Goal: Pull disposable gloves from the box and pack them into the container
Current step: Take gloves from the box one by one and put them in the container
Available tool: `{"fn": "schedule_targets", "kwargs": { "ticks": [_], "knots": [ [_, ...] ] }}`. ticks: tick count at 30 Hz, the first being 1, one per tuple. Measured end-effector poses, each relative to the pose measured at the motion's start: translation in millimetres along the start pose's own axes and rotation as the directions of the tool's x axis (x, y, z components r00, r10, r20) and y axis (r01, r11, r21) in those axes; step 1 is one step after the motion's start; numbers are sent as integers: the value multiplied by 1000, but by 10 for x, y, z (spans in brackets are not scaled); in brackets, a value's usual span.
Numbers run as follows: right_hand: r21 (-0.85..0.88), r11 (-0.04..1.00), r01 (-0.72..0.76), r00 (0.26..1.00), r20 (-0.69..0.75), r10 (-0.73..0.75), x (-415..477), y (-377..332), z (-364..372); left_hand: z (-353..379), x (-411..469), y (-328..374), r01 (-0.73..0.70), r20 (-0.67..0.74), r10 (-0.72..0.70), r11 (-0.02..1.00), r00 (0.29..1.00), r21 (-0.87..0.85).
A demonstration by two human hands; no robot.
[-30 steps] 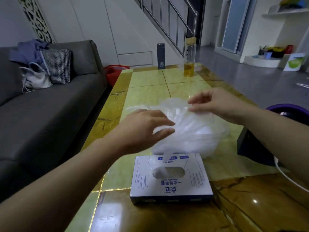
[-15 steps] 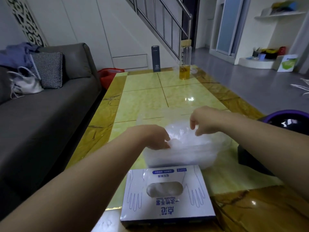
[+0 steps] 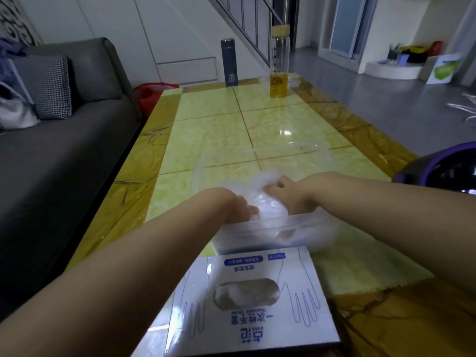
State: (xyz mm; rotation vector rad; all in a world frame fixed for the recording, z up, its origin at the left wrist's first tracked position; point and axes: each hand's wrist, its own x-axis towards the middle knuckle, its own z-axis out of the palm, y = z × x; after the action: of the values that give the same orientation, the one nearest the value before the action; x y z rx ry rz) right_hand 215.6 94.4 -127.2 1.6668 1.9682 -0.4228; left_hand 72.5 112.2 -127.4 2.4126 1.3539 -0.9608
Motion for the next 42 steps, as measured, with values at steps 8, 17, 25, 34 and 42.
{"fn": "schedule_targets", "kwargs": {
  "ticks": [8, 17, 25, 34, 42],
  "knots": [
    [61, 998, 19, 995, -98, -13, -198, -135, -123, -80, -288, 6, -72, -99, 75, 997, 992, 27],
    [156, 905, 396, 670, -723, -169, -1376, -400, 160, 366, -1469, 21, -439, -754, 96, 857, 650, -269],
    [56, 953, 297, 900, -350, -259, -1153, -668, 753, 964, -1363, 159, -177, -503, 48, 961, 863, -211],
    [156, 938, 310, 891, -391, -229, -1203, -686, 810, 1058, -1394, 159, -385, -637, -219, 638, 739, -666],
    [373, 881, 292, 911, -388, -137, -1231, -692, 809, 912, -1558, 111, -721, -609, -530, -7, 590, -693]
  ]
}}
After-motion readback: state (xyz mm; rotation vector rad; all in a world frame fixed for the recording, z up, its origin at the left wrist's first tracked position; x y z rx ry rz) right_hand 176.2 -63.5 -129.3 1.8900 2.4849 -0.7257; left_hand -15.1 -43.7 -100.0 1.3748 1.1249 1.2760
